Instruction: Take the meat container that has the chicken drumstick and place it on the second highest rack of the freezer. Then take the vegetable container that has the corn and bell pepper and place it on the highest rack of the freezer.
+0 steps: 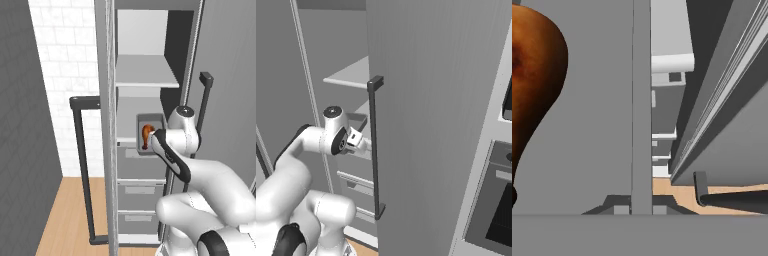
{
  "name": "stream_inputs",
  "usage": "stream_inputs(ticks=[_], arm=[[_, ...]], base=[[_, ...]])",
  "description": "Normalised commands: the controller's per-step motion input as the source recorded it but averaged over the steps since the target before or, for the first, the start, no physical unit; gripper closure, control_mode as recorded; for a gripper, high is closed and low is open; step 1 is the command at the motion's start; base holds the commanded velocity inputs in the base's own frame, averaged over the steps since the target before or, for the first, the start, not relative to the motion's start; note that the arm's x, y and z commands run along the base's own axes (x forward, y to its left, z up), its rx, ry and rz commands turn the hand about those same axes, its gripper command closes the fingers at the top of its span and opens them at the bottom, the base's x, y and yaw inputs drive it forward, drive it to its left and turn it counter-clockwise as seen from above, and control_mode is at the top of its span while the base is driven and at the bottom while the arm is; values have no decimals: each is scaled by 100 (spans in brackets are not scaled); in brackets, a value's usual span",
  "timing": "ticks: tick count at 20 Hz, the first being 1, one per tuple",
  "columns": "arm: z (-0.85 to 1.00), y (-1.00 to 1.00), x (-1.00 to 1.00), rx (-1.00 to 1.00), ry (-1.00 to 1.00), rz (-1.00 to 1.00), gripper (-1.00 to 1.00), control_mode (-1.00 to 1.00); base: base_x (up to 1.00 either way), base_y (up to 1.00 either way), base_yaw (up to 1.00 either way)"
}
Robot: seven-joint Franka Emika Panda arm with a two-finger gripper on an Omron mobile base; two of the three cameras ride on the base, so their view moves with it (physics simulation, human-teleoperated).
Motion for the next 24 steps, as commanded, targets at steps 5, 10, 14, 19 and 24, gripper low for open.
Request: stream_inputs(ticks=[5,10,14,19,24], arm=[[22,0,23,0,0,-1,100,-100],[2,0,47,0,0,-1,100,-100],[0,0,45,0,0,0,100,-100],[0,0,42,0,-2,0,100,-100],[0,0,43,0,0,-1,100,-100]], base=[[0,0,0],[0,0,0],[0,0,0],[0,0,0],[0,0,0]])
